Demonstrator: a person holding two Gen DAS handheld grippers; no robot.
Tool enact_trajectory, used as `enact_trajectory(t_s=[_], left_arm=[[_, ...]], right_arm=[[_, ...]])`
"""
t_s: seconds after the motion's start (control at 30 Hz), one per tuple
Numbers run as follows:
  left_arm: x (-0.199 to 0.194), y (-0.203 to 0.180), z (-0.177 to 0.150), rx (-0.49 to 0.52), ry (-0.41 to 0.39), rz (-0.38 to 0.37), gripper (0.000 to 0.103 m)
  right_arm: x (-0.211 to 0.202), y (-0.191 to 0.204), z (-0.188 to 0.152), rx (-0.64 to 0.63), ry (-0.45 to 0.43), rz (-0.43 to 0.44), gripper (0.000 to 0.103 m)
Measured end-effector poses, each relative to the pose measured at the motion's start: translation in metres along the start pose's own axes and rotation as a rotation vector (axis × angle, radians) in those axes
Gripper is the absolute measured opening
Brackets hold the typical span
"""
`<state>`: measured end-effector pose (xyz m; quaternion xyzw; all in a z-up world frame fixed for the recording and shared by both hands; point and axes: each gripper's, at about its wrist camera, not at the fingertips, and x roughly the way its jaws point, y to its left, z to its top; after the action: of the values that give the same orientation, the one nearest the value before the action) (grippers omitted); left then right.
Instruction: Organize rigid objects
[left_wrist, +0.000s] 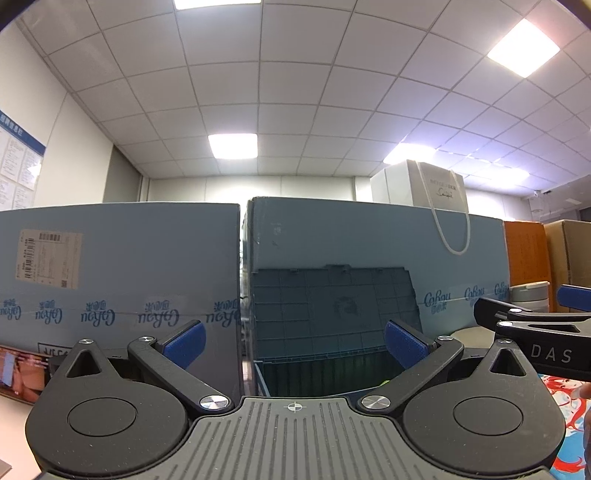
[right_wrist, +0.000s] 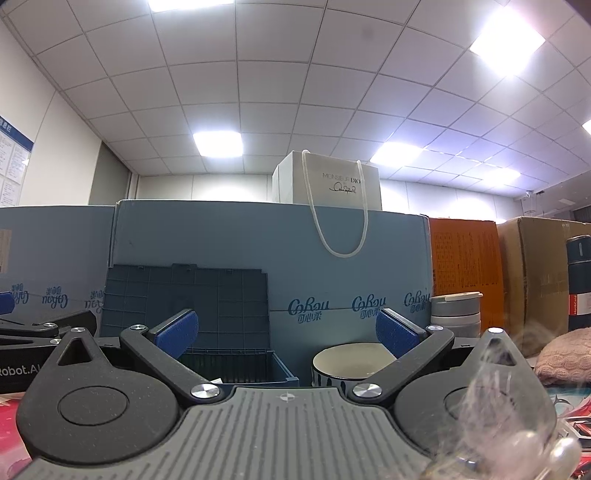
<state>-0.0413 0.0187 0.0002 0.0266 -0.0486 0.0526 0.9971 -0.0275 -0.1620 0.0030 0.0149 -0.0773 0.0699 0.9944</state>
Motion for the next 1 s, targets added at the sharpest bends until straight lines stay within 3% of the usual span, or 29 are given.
enact_trajectory(t_s=[1.0], left_arm=[[-0.0018, -0.0016, 0.0001, 0.008, -0.004, -0.006, 0.103]], right_arm=[[0.0005, -0.0002, 0.0004, -0.002, 0.006, 0.002, 0.103]])
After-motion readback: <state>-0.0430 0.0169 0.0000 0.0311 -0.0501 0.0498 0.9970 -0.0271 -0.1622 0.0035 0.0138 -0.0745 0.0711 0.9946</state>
